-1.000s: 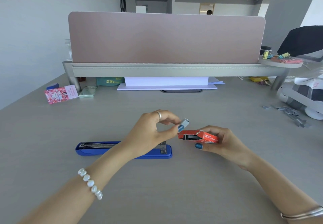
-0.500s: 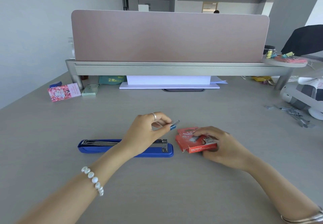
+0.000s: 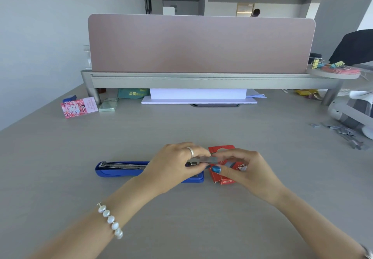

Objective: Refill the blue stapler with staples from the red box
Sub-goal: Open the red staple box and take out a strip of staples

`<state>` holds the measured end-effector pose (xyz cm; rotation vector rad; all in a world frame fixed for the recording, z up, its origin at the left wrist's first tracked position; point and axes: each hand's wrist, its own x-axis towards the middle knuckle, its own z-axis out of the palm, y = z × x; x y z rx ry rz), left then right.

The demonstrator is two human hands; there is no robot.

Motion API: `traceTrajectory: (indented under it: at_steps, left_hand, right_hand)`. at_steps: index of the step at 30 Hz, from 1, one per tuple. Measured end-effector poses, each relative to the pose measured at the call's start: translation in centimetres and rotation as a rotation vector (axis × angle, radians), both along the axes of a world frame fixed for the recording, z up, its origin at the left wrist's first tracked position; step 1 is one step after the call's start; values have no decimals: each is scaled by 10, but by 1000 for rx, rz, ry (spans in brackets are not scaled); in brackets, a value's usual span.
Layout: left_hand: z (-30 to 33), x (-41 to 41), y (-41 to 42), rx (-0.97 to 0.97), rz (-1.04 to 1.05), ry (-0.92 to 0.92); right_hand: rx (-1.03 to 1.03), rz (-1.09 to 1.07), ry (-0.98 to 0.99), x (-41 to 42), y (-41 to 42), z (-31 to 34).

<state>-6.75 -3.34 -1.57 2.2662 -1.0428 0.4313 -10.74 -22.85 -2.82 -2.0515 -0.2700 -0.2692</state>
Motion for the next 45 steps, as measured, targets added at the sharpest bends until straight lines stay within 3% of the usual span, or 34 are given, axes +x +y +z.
traceTrajectory:
  at_steps: [8,18,28,45]
  left_hand:
    - [5,-8,-4,-12,-36,235]
    - [3,-9,-3,-46,-58,289]
    - [-1,-5,-3,-105,-51,266]
    - [-5,-6,-3,-111,-36,270]
  right_hand:
    - [-28,19,-9,-1,2,-2]
    - [-133,61,-119,-3,-1,1]
    - [253,124,151,-2,-1,3]
    - [288,15,309,-2,0,11]
